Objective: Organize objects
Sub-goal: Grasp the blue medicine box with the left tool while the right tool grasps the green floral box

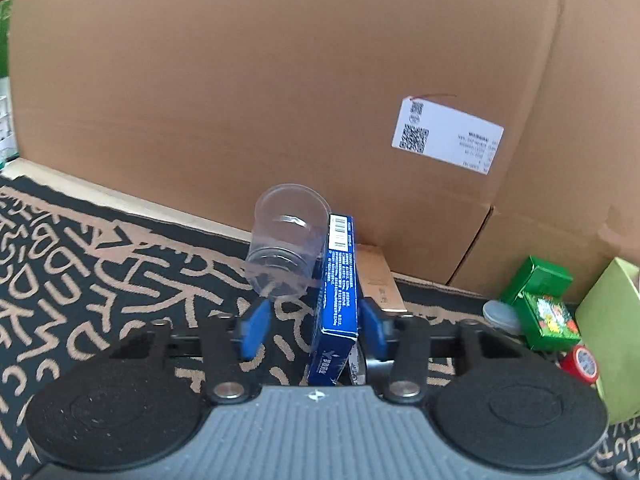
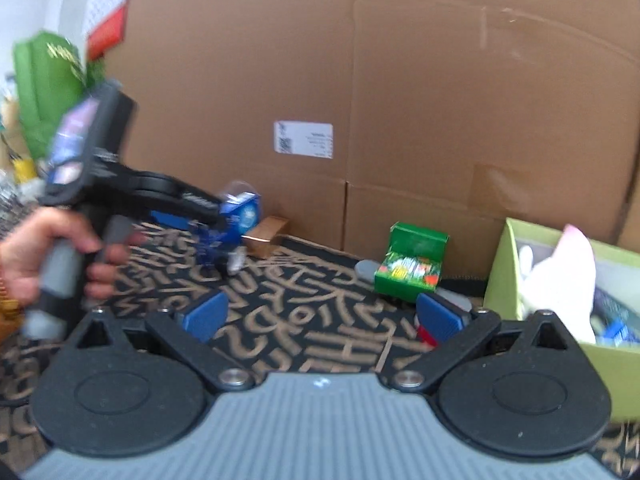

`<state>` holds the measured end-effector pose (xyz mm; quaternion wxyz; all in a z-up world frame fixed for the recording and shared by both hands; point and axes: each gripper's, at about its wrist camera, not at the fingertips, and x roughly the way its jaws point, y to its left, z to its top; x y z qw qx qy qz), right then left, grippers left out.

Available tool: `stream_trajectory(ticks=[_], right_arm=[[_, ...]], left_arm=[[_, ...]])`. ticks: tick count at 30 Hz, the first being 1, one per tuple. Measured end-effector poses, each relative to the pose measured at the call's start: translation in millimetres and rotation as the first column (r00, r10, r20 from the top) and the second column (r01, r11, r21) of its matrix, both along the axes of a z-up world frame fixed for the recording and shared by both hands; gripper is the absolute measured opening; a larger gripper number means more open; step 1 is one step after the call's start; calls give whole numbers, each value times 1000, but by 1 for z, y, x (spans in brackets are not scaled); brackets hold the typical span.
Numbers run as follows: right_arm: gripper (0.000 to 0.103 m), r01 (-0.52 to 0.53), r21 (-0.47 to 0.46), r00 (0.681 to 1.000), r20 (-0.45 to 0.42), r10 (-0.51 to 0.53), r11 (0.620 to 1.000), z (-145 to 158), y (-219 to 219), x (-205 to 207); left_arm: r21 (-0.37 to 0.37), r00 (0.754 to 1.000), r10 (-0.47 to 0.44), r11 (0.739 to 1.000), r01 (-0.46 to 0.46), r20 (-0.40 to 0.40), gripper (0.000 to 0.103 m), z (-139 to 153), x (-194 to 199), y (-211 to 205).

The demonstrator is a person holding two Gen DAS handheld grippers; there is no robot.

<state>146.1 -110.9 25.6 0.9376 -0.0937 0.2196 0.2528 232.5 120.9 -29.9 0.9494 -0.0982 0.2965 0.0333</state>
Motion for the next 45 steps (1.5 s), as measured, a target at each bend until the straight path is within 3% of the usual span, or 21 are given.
stream_trajectory(ticks=[7,9,11,13,14,18,22,24,26,31,32,33,34,36,38,40,42,44,45], right_arm=[[97,219,-108,972,-66,-227,970,-31,31,89],[94,257,-123,960,-85,-268,959,-38,34,106],[92,278,-147,951,-99,-294,949,-45,37,119],[72,306,-175,938,-113,-328,936,-50,38,128],[61,316,-163,933,-125,-338,934,-52,35,129],[61,267,-98,949,-148,-279,959,-49,24,111],[61,170,-62,975,-133,-177,983,-41,15,65],[61,123,-28,983,-137,-126,992,-36,6,37],[61,95,-6,986,-135,-95,995,-31,-6,6],[61,81,14,988,-134,-79,997,-22,-45,-65],[61,94,16,987,-135,-91,995,-20,-54,-78],[61,111,17,985,-136,-108,994,-16,-61,-88],[61,132,10,982,-139,-129,991,-14,-69,-100],[62,179,-13,973,-145,-179,984,-15,-83,-114],[62,209,-41,964,-161,-212,977,-21,-94,-124],[62,235,-36,955,-176,-237,971,-26,-102,-131],[67,241,-17,954,-181,-240,970,-28,-106,-132],[71,244,2,956,-170,-240,970,-27,-106,-133],[72,238,7,958,-166,-234,971,-27,-106,-132]], left_arm=[[32,1000,-19,999,19,11,55,-3,9,7],[28,999,-40,999,40,8,46,-4,13,10],[31,997,-73,997,73,-10,24,-7,16,11],[31,995,-103,994,103,-9,18,-8,15,11],[36,994,-113,993,114,-11,18,-8,12,10],[4,986,-165,986,165,8,18,2,-13,10],[-41,974,-223,974,225,36,18,18,-61,12],[-88,962,-267,958,271,60,17,25,-90,14],[-179,945,-318,928,326,71,17,28,-113,16],[-377,883,-467,809,450,53,18,11,-142,-11],[-366,872,-488,804,470,47,18,6,-144,-22],[-327,870,-492,817,475,34,18,1,-146,-33],[-269,878,-478,843,466,20,18,-4,-147,-43],[-120,897,-442,891,437,-15,33,-11,-145,-56],[44,933,-358,932,360,-43,54,-16,-145,-61],[160,954,-298,940,300,-38,55,-14,-148,-62],[179,951,-309,935,307,-12,58,-7,-157,-58],[148,934,-355,925,349,19,76,1,-164,-59],[147,926,-375,919,367,31,79,3,-167,-62]])
